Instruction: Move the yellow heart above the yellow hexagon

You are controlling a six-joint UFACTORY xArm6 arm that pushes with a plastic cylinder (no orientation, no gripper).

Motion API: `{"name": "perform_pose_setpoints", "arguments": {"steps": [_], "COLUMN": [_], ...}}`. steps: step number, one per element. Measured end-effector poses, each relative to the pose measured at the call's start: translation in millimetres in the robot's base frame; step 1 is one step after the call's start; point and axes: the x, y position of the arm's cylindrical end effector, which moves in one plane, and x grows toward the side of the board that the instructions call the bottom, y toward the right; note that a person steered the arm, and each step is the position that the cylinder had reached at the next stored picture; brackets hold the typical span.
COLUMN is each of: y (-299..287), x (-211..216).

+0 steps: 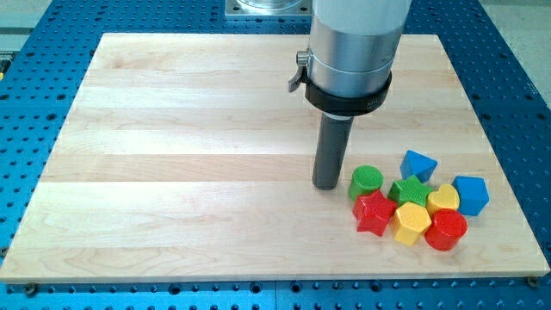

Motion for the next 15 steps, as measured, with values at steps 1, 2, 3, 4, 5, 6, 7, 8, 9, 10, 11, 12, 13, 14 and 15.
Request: {"name": "perform_pose_setpoints", "arguments": {"steps": [1,2,3,4,5,6,7,8,9,10,11,12,13,14,15], "y": [0,-1,-1,44,131,202,231,224,199,177,178,172,153,151,132], "x": [0,0,-28,-74,-69,-39,12,59,80,78,51,35,35,35,26]}}
